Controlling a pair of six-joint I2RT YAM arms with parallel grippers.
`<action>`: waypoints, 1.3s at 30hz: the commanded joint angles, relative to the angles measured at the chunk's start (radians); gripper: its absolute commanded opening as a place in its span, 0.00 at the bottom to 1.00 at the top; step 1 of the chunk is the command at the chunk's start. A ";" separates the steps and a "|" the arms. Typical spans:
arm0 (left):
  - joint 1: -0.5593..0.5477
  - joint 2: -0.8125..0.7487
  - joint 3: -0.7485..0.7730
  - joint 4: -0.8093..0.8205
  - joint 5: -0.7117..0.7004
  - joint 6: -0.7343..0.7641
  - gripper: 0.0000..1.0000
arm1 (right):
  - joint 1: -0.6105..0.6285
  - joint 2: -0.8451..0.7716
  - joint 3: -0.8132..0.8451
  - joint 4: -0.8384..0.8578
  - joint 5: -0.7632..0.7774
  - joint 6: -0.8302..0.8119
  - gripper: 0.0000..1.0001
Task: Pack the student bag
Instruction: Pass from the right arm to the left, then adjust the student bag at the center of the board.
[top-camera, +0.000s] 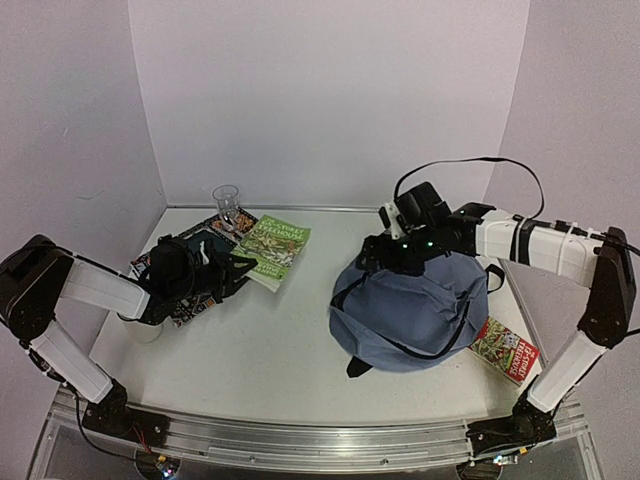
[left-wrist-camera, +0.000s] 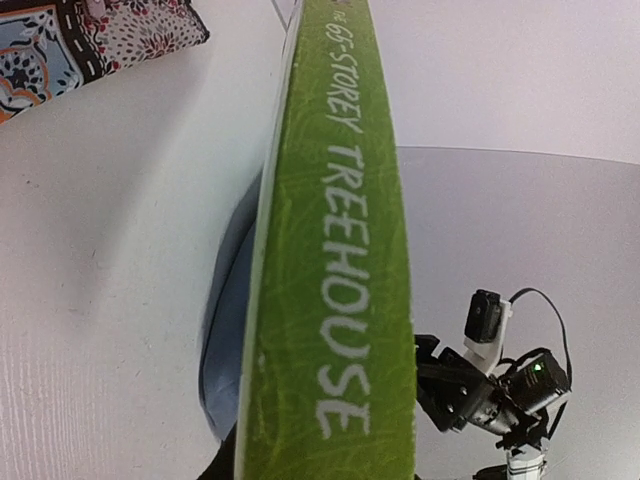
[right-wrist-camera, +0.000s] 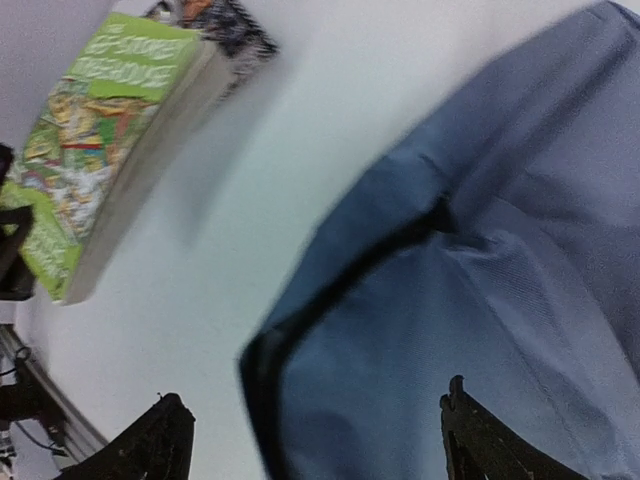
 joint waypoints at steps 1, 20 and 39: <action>0.008 -0.029 0.042 -0.010 0.063 0.091 0.00 | -0.123 -0.080 -0.107 -0.212 0.199 -0.096 0.86; 0.010 -0.044 0.070 -0.110 0.108 0.113 0.00 | -0.224 0.270 -0.014 0.075 0.065 -0.363 0.80; 0.056 -0.083 0.074 -0.240 0.089 0.219 0.00 | -0.106 0.232 0.233 -0.008 0.062 -0.400 0.89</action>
